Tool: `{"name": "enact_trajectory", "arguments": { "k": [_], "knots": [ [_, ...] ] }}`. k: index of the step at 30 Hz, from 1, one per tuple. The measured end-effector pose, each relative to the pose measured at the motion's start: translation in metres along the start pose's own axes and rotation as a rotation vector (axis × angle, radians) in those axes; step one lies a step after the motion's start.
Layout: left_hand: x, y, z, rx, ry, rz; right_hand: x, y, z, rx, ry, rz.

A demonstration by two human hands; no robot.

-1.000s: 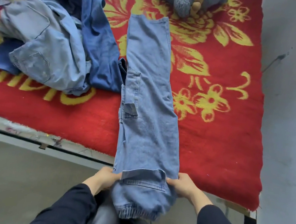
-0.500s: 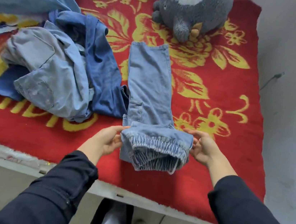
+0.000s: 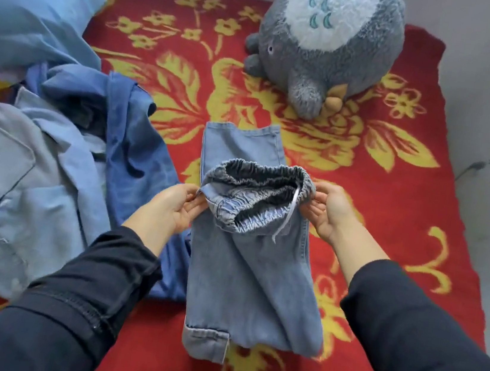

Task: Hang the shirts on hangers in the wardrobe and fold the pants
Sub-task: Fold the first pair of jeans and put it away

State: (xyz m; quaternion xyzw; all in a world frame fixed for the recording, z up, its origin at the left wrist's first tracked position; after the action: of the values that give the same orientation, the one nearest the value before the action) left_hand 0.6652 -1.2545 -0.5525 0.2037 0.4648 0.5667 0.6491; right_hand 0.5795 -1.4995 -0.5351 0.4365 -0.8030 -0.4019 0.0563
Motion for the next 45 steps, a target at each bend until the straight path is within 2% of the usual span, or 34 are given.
{"name": "enact_trajectory", "arguments": {
  "k": [4,6,8,10,12,14,15,17,21,22,24,27,30,31,33,34,36,38,42,45],
  "knots": [
    [-0.024,-0.035,0.045,-0.086,0.055,-0.023,-0.025,-0.040,-0.033,0.081,-0.063,0.007],
    [-0.037,-0.054,0.063,-0.166,0.053,-0.113,-0.038,-0.057,-0.049,0.143,-0.125,-0.062],
    [-0.044,-0.067,0.064,-0.222,-0.066,-0.218,-0.050,-0.071,-0.050,0.175,-0.060,-0.148],
    [-0.034,-0.072,0.045,-0.284,-0.412,-0.155,-0.049,-0.080,-0.032,0.174,0.216,-0.132],
    [-0.017,-0.067,0.014,-0.379,-0.902,-0.070,-0.034,-0.081,-0.004,0.187,0.704,-0.069],
    [-0.006,-0.060,-0.027,-0.444,-1.340,-0.148,-0.017,-0.070,0.029,0.174,1.154,-0.093],
    [-0.002,-0.054,-0.046,-0.484,-1.520,-0.193,-0.007,-0.062,0.045,0.170,1.282,-0.105],
    [0.002,-0.042,-0.075,-0.543,-1.775,-0.238,0.013,-0.044,0.072,0.206,1.424,-0.135],
    [0.017,-0.022,-0.096,-0.565,-2.089,-0.146,0.052,-0.008,0.113,0.306,1.813,-0.198],
    [0.020,-0.017,-0.095,-0.579,-2.126,-0.121,0.062,0.000,0.121,0.304,1.892,-0.219],
    [0.017,0.000,-0.094,-0.718,-2.145,-0.112,0.074,0.014,0.134,0.328,1.985,-0.240],
    [0.010,0.027,-0.121,-0.999,-2.169,-0.284,0.075,0.023,0.151,0.405,2.081,-0.308],
    [0.022,0.025,-0.156,-0.752,-2.292,-0.315,0.072,0.025,0.168,0.390,2.258,-0.344],
    [0.026,0.020,-0.164,-0.625,-2.332,-0.294,0.069,0.024,0.170,0.416,2.302,-0.293],
    [0.024,0.012,-0.171,-0.516,-2.403,-0.224,0.060,0.021,0.166,0.471,2.309,-0.173],
    [0.021,0.010,-0.174,-0.504,-2.431,-0.197,0.057,0.023,0.163,0.524,2.315,-0.134],
    [0.017,0.004,-0.178,-0.499,-2.464,-0.140,0.059,0.017,0.160,0.527,2.254,-0.163],
    [0.015,0.003,-0.180,-0.514,-2.464,-0.087,0.066,0.016,0.157,0.395,2.235,-0.261],
    [0.017,0.016,-0.179,-0.536,-2.366,-0.018,0.063,0.043,0.135,0.596,2.177,-0.311],
    [0.017,0.041,-0.190,-0.509,-2.266,-0.111,0.065,0.071,0.131,0.650,2.186,-0.323]
  ]
}}
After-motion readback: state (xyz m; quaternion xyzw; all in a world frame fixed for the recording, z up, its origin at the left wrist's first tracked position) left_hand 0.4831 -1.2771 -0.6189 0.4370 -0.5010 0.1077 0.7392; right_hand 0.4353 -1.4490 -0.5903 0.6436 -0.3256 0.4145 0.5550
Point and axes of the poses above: each hand's wrist, its own y-axis away from the middle knuckle, its own x-axis out of the back of the hand, z = x × y, the point moved 5 cm from there along -y, towards the middle knuckle, and after that the axes turned 9 degrees about -z, right-handed, at the moved point
